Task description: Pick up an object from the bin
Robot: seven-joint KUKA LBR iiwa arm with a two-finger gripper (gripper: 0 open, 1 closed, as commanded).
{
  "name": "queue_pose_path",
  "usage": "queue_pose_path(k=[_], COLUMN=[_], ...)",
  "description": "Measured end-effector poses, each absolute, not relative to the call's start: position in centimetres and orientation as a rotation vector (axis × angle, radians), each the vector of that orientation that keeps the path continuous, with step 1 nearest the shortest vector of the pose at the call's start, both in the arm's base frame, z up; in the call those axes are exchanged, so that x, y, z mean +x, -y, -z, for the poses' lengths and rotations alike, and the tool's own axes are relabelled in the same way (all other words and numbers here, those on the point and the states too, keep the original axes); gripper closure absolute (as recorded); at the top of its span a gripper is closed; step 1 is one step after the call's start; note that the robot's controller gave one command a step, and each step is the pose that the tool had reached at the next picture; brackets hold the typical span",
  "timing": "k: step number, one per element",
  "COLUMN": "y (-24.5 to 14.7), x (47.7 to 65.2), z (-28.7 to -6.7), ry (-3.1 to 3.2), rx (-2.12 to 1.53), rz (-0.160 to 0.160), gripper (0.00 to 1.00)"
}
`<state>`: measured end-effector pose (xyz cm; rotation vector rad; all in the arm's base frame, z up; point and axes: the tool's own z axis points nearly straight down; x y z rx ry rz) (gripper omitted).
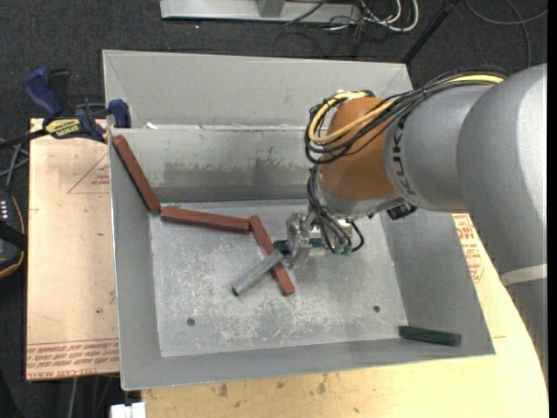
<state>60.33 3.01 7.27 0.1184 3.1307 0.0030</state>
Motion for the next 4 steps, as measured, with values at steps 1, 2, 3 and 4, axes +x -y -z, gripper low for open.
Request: queue_pose_path(k=[1,2,3,4], y=[-3.0,-3.0,-7.2,-7.2], x=[60.2,60.2,64.8,64.8], z=[-7.2,-7.2,-7.4,-7.4], ry=[-3.134,-3.134,-3.131,-3.131], rx=[0.118,0.118,0.063,0.063], rz=[-0.002,-0.002,-0.004,-0.004], gripper=[0.00,0.00,1.00,1.00])
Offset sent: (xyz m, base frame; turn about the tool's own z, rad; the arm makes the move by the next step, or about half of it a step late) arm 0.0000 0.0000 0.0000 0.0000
